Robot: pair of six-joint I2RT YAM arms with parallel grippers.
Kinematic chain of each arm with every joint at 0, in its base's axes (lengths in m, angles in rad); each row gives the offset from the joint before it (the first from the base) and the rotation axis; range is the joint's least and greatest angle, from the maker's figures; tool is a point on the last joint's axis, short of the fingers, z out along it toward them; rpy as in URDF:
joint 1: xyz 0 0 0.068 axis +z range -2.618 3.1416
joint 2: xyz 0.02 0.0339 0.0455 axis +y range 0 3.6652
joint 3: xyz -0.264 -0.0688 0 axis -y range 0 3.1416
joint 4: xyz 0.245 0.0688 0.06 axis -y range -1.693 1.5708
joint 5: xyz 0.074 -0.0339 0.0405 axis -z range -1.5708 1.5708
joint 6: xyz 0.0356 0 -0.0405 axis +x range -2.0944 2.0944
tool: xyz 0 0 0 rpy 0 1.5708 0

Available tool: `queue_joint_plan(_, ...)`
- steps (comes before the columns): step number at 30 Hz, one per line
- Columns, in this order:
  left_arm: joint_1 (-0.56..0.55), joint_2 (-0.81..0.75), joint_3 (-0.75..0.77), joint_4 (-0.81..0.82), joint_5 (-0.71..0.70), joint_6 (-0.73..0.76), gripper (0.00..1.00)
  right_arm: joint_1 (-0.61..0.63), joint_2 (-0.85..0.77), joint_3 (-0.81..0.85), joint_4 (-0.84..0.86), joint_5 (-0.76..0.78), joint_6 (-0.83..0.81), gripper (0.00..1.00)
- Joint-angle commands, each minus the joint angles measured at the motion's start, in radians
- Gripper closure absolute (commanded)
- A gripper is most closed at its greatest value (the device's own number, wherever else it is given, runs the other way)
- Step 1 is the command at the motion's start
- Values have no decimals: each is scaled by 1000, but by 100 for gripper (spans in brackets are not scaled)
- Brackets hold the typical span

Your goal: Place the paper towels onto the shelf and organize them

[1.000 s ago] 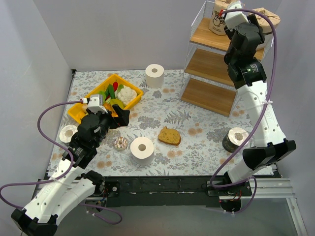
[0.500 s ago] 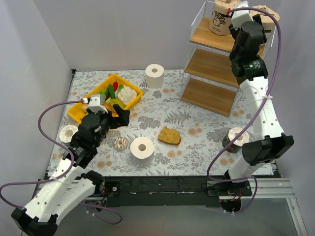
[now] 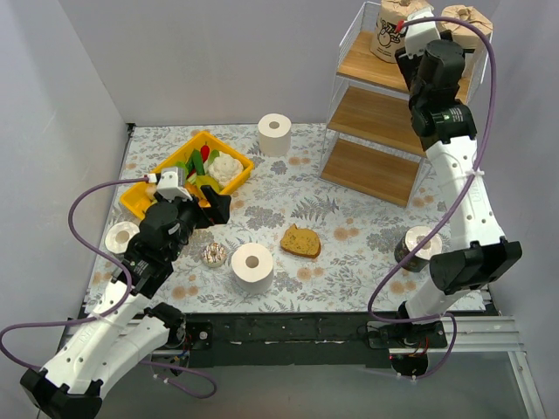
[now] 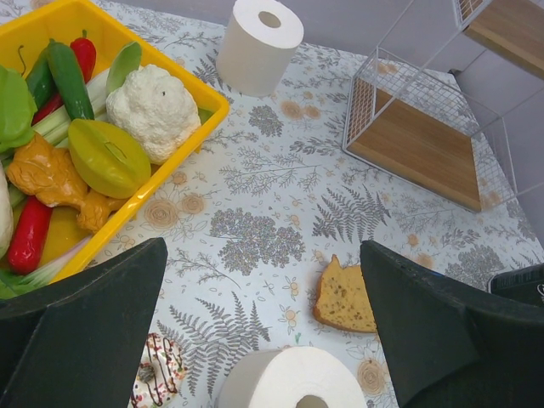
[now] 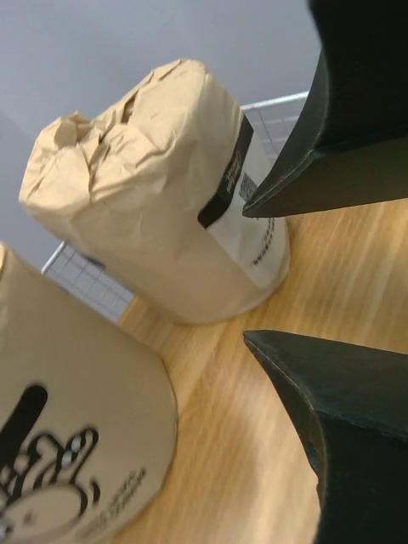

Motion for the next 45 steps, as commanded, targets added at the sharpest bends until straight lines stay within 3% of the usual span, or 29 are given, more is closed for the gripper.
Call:
queue_joint_plan(1,3,8,4,4,5,11,2,62,-121,37,-96,-130,137,36)
queue_joint_plan(6,3,-15,0,6,-8,9,2,150,-229,-34,-174,-173,333,36)
queue_joint_plan(8,3,-17,-2,6,-11,9,2,177,-307,-112,-194,-249,474,38)
queue_joint_plan(13,3,-20,3,4,-20,8,2,263,-480,-397,-204,-473,645,39)
queue_joint_plan(17,3,-38,0,1,-52,6,2,408,-508,-631,-213,-475,804,39)
queue_joint_plan(21,3,-56,8,-10,-115,1,2,579,-472,-791,-97,-483,925,37)
queue_joint_plan(25,3,-87,6,-17,-167,-8,2,754,-373,-818,-37,-376,1021,35)
queue_joint_plan(31,3,-128,5,-36,-303,-29,2,889,-175,-735,-44,-285,1044,24)
queue_joint_plan(45,3,-150,1,-37,-325,-32,2,967,33,-635,-99,-279,1047,23)
